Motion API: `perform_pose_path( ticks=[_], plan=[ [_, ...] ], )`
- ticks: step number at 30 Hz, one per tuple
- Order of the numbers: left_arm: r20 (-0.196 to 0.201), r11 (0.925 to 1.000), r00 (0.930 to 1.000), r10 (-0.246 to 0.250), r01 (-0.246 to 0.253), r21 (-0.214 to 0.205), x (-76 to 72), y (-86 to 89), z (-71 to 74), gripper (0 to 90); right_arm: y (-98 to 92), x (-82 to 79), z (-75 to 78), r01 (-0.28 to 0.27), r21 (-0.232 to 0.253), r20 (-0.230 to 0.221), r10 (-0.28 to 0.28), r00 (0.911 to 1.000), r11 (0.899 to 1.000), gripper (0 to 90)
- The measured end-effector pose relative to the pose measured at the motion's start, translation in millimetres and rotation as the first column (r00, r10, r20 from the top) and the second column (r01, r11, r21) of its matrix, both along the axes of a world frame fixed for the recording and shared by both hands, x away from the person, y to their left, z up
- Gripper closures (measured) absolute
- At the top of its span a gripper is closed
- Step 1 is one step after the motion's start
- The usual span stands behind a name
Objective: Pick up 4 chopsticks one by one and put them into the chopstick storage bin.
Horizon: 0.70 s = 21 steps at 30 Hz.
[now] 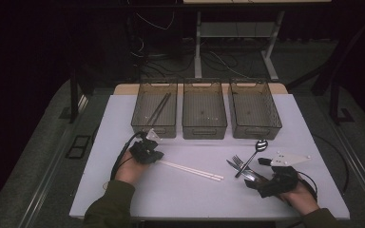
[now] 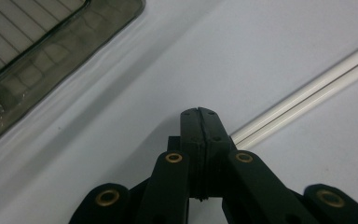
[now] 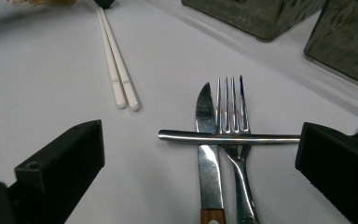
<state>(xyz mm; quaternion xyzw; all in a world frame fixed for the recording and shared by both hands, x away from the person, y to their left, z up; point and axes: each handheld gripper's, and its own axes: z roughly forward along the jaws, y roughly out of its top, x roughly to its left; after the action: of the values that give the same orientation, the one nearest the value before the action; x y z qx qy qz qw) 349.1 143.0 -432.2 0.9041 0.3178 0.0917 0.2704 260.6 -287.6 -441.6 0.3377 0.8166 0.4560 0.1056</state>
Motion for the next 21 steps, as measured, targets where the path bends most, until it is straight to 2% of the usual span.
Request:
perform_pose_path(
  ticks=[5,15,21],
  plan=[
    [-0.004,0.9998,1.0,0.004,-0.004,-0.017,-4.9,3.3,-0.7,89.2,0.0,-0.3,0.1,0.0,-0.001,0.002,0.0,1.0,1.0,1.5],
    [-0.029,0.9999,0.9996,-0.008,0.008,-0.014,-11.5,6.5,0.5,89.1,-0.1,-0.1,-0.1,0.003,0.0,-0.002,-0.003,1.0,1.0,1.4],
    [-0.042,0.9991,0.9991,-0.004,0.002,-0.042,-18.7,8.8,-0.5,89.2,-0.1,-0.1,0.0,0.003,0.0,-0.003,-0.003,1.0,1.0,1.5]
  ],
)
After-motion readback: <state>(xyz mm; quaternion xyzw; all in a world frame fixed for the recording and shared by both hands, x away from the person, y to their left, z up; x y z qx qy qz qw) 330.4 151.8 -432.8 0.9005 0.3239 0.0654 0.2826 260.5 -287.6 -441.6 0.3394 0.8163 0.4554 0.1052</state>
